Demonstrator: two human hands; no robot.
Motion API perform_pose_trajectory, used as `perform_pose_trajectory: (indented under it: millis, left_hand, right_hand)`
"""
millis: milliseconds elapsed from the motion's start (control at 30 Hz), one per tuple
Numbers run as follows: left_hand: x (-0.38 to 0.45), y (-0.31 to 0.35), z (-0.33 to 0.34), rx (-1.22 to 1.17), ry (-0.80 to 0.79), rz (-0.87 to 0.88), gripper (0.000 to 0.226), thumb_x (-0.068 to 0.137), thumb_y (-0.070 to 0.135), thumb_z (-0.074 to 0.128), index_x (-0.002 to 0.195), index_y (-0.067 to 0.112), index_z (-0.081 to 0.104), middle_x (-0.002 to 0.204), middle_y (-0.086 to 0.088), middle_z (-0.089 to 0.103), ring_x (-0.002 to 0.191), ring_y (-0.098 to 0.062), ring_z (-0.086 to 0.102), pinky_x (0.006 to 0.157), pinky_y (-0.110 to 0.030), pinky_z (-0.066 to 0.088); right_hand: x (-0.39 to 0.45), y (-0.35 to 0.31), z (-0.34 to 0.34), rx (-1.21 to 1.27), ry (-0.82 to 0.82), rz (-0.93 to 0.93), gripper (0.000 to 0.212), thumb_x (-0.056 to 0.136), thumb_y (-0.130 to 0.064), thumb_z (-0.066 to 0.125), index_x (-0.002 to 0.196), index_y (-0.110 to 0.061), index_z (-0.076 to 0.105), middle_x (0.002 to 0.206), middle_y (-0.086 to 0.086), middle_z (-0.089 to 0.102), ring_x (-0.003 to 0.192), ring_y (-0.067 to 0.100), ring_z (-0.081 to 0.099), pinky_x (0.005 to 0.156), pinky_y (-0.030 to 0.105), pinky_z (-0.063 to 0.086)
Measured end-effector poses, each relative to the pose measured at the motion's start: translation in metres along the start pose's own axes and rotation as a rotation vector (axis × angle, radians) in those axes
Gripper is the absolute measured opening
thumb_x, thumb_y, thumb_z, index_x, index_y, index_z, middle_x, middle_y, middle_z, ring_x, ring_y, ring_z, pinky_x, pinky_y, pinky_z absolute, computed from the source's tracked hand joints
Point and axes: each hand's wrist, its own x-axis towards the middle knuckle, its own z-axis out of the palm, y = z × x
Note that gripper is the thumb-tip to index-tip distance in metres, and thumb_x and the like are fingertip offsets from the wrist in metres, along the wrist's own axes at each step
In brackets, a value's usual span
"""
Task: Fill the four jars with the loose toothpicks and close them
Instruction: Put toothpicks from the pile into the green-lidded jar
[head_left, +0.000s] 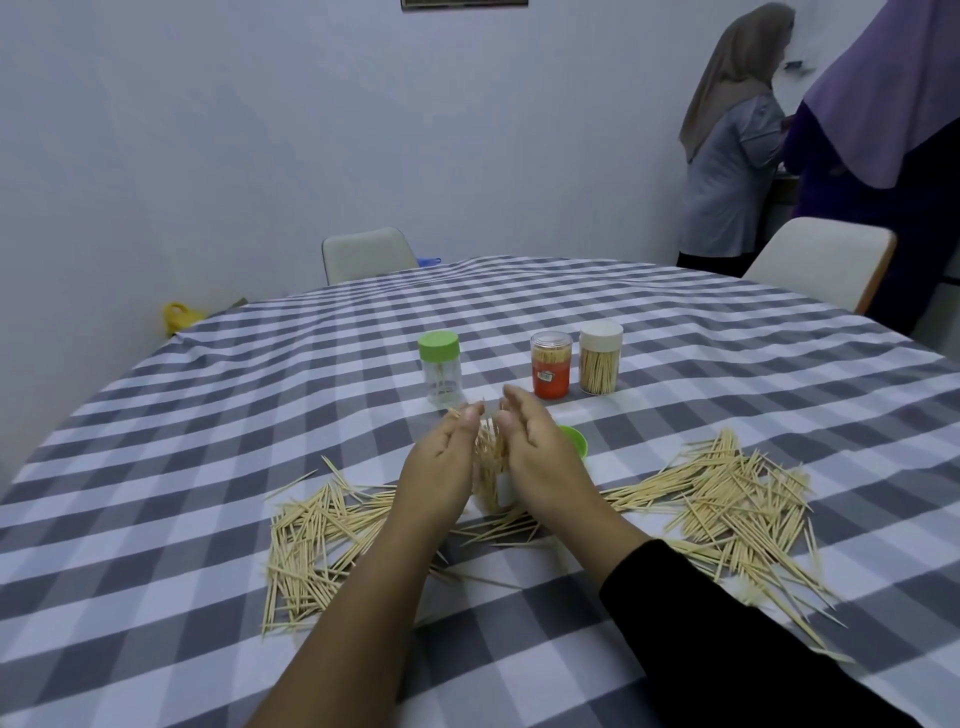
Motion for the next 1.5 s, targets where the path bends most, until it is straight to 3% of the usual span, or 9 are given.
perform_pose_trajectory:
  millis: [300,467,567,700,900,1133,1267,1400,1500]
  left_hand:
    - [-0.002,0.002,-0.005,0.033,-0.082,-0.009,0.041,0.101,0.032,0.040,0.141,0.027,0.044,0.140,0.009,0.048,0.127,-0.008,0.044,0.102,-0.023,0.034]
    - [0.007,-0.038,0.009,0.040,-0.118,0.102,0.047,0.088,0.070,0.037,0.133,0.067,0.022,0.156,0.001,0.013,0.141,-0.027,0.023,0.107,-0.051,0.009]
    - [0.000,-0.011,-0.006,-0.044,-0.376,-0.008,0.073,0.085,0.012,0.052,0.148,0.038,0.024,0.137,-0.012,0.050,0.101,-0.009,0.056,0.086,-0.031,0.047]
    - [-0.001,-0.006,-0.014,0.059,-0.363,-0.036,0.076,0.083,-0.001,0.055,0.145,0.035,0.029,0.123,0.006,0.061,0.109,-0.001,0.060,0.088,-0.024,0.053]
    - [0.006,-0.013,-0.012,0.099,-0.296,-0.032,0.099,0.084,0.000,0.061,0.151,0.035,-0.003,0.145,0.011,0.042,0.118,-0.003,0.052,0.087,-0.019,0.051]
    - [0.004,-0.011,-0.010,0.138,-0.262,-0.045,0.095,0.087,0.002,0.059,0.150,0.032,-0.005,0.099,0.013,0.061,0.079,0.006,0.059,0.056,-0.006,0.043]
    - [0.005,-0.014,-0.010,0.227,-0.248,-0.037,0.097,0.085,0.009,0.061,0.151,0.033,-0.006,0.113,0.005,0.063,0.095,-0.005,0.059,0.064,-0.010,0.044]
    - [0.005,-0.018,-0.008,0.168,-0.241,-0.043,0.094,0.086,0.012,0.063,0.151,0.031,-0.003,0.121,0.009,0.061,0.101,0.005,0.056,0.065,-0.005,0.045]
    - [0.007,-0.020,-0.008,0.161,-0.225,-0.045,0.095,0.086,0.016,0.065,0.151,0.030,-0.002,0.127,0.005,0.060,0.117,-0.003,0.054,0.071,-0.006,0.045]
  right_hand:
    - [-0.005,0.002,-0.001,-0.037,-0.037,-0.034,0.040,0.102,-0.024,0.036,0.142,-0.020,0.041,0.142,-0.004,0.047,0.126,0.002,0.039,0.097,0.013,0.028]
    - [-0.013,-0.020,-0.011,-0.107,-0.151,-0.176,0.047,0.105,-0.013,0.014,0.146,0.006,0.006,0.156,0.021,0.007,0.146,0.026,0.004,0.111,0.019,-0.001]
    - [-0.002,0.003,0.004,-0.065,-0.137,-0.159,0.047,0.104,-0.026,0.028,0.148,-0.008,0.026,0.153,0.007,0.029,0.139,0.008,0.025,0.108,0.014,0.015]
    - [0.000,0.011,0.008,-0.133,-0.104,-0.150,0.062,0.097,-0.042,0.043,0.150,-0.031,0.013,0.152,-0.005,0.030,0.139,0.010,0.028,0.109,0.026,0.027]
    - [0.005,0.015,0.007,-0.336,-0.039,-0.317,0.050,0.097,-0.023,0.049,0.145,-0.022,0.036,0.130,0.002,0.054,0.119,0.013,0.049,0.092,0.015,0.034]
    - [0.005,0.020,0.007,-0.448,-0.051,-0.406,0.034,0.097,-0.019,0.048,0.128,-0.011,0.059,0.125,0.004,0.057,0.113,0.018,0.052,0.097,0.026,0.039]
    - [0.003,0.020,0.009,-0.600,-0.019,-0.442,0.043,0.096,-0.028,0.035,0.130,-0.012,0.055,0.132,0.003,0.055,0.124,0.017,0.045,0.106,0.033,0.030]
    - [0.002,0.015,0.008,-0.393,0.051,-0.358,0.032,0.097,-0.015,0.045,0.125,-0.011,0.060,0.122,0.003,0.062,0.114,0.014,0.052,0.098,0.023,0.036]
    - [-0.001,0.010,0.006,-0.253,0.074,-0.252,0.031,0.095,-0.008,0.045,0.120,-0.012,0.063,0.119,0.003,0.062,0.109,0.012,0.054,0.091,0.019,0.041]
